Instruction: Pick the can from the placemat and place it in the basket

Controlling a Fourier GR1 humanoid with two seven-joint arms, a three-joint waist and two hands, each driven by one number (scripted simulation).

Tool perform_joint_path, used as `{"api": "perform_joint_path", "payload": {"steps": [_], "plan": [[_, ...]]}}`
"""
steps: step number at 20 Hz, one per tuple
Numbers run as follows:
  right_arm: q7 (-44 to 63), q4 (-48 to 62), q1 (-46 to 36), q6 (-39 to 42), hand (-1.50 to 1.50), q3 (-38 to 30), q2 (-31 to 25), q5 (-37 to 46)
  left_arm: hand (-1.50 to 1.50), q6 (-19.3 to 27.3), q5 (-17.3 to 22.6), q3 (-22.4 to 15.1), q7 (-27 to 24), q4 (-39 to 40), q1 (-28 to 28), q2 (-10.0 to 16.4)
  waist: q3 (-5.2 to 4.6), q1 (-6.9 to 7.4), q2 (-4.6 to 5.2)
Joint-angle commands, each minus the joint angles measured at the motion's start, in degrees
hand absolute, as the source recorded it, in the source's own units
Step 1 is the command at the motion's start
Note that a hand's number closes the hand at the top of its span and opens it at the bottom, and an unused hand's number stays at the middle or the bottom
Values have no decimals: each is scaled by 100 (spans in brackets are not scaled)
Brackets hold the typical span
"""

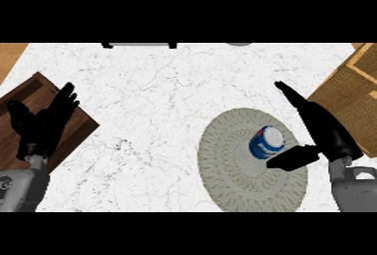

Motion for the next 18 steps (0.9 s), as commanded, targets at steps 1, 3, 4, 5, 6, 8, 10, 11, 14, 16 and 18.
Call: {"api": "perform_joint_path", "payload": {"steps": [1,3,4,5,6,8,10,11,14,16,18], "plan": [[-219,54,440,216,-150,50,-1,169,0,-30,-64,158,162,200,-326,-45,-1,-41,-4],[-481,954,-118,154,-150,-15,190,373,0,-87,-71,108,218,-436,181,-72,1,26,-2],[-64,473,-152,357,-150,13,307,373,0,47,-280,98,210,288,-422,-283,-1,-25,-1],[-220,223,225,510,-150,-199,124,333,0,-65,-225,165,181,-379,158,-237,-1,-14,-9],[0,-128,406,489,-150,-47,240,428,0,-388,-6,400,49,-39,74,-105,-2,-26,-9],[-302,-264,583,628,-150,-206,207,425,0,-288,-285,329,1,-72,59,-242,-1,-32,-8],[-135,-82,324,568,-150,-80,552,638,0,-467,-222,505,77,-77,117,-162,-1,-18,-7],[-848,333,435,623,-150,-448,222,503,0,-307,-366,332,101,-222,149,-332,0,-18,-6],[-926,-58,754,818,-150,-636,228,227,0,-177,-430,380,293,-635,297,-378,0,-21,-12],[-560,-83,430,948,-150,-489,475,313,0,34,-720,185,209,-175,-37,-698,-1,-33,-5],[-1369,286,719,824,-150,-595,396,397,0,-306,-457,469,369,-505,96,-424,0,-16,-6]]}}
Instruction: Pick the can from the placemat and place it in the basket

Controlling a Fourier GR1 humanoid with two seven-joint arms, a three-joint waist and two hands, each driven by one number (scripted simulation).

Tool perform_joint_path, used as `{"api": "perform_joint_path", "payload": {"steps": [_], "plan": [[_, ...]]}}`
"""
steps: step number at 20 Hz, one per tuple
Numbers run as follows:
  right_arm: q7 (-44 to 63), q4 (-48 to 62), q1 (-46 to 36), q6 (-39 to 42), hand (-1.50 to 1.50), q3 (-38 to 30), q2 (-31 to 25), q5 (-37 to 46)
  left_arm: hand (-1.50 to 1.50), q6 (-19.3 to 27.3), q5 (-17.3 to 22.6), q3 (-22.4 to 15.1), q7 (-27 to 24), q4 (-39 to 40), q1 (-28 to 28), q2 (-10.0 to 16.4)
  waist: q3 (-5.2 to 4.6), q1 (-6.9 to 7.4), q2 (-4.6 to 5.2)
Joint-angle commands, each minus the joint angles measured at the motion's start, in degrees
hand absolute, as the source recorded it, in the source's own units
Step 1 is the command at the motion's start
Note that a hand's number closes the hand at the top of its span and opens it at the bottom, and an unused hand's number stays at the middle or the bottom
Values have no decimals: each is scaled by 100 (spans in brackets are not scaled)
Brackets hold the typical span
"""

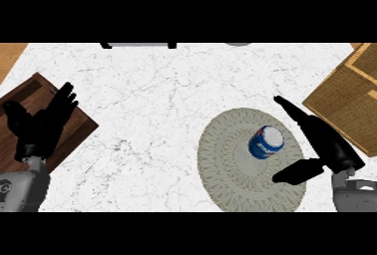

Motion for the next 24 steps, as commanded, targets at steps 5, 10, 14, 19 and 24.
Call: {"api": "perform_joint_path", "payload": {"steps": [5,10,14,19,24], "plan": [[-135,-242,185,253,-150,-50,267,267,0,-153,-257,119,-140,73,48,-212,0,-5,1],[-241,87,296,-176,-150,143,462,940,0,-234,-217,205,49,-231,156,-227,1,2,2],[145,124,-59,69,-150,236,590,1123,0,-69,-406,81,-20,-240,159,-470,0,8,1],[-782,901,-20,-58,150,658,217,1702,0,-416,-167,413,-28,359,-327,-109,1,16,15],[-647,1182,-328,-211,150,576,611,1942,0,-32,-663,46,-289,96,161,-608,1,16,3]]}}
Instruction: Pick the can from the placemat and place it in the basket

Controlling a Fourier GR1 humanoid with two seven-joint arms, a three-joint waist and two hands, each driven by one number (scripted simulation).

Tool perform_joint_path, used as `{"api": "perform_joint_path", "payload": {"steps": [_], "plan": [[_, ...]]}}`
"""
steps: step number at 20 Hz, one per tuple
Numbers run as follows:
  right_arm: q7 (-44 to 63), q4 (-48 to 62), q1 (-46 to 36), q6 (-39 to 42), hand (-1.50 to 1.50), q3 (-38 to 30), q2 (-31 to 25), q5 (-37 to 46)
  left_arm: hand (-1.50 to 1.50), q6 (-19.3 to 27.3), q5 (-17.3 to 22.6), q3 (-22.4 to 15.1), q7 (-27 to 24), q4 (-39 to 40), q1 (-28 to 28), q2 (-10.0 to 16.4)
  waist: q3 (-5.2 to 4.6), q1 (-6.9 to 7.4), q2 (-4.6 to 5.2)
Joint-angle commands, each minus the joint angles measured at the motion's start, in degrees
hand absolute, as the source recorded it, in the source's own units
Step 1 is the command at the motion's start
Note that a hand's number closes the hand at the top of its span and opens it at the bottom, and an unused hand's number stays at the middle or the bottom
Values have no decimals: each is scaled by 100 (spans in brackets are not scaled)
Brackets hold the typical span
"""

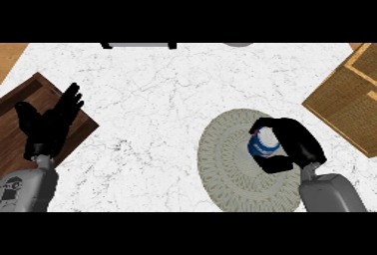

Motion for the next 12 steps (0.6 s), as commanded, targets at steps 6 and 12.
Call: {"api": "perform_joint_path", "payload": {"steps": [6,12], "plan": [[-397,323,203,-104,150,157,135,400,0,92,-141,24,187,-223,-3,-107,23,-7,32],[2800,859,-761,-1448,150,788,1271,830,0,-174,22,-78,260,-275,-45,-111,21,273,65]]}}
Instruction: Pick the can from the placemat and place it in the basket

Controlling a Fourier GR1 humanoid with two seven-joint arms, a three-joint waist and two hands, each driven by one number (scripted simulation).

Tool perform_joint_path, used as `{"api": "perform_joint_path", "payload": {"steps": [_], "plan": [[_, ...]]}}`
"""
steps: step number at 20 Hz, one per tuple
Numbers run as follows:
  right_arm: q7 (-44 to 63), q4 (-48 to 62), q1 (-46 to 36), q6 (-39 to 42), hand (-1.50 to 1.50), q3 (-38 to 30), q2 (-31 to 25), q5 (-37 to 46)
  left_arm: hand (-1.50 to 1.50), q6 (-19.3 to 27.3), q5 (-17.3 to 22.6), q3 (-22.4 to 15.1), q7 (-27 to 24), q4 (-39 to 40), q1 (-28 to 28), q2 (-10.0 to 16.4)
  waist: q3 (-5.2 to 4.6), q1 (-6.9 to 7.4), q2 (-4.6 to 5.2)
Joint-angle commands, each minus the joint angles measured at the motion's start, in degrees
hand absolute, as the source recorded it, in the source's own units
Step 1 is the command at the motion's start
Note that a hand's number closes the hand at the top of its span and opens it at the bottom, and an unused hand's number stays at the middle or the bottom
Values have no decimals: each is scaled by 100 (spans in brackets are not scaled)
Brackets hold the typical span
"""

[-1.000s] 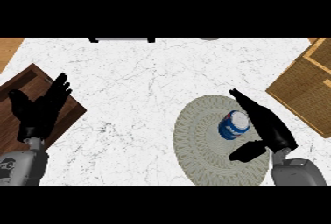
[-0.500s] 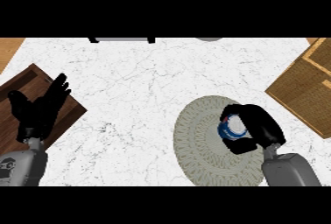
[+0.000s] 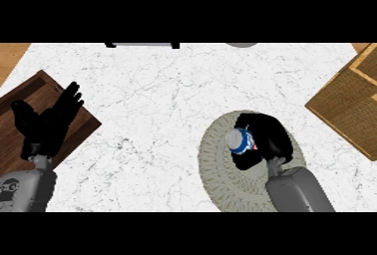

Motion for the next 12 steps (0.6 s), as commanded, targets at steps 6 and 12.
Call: {"api": "perform_joint_path", "payload": {"steps": [6,12], "plan": [[3038,1161,-1319,-2541,150,1305,474,-585,0,-203,63,7,-114,184,-184,65,46,217,79],[3032,627,-2329,-4322,150,1504,480,-524,0,-143,62,42,-22,236,-325,60,43,217,50]]}}
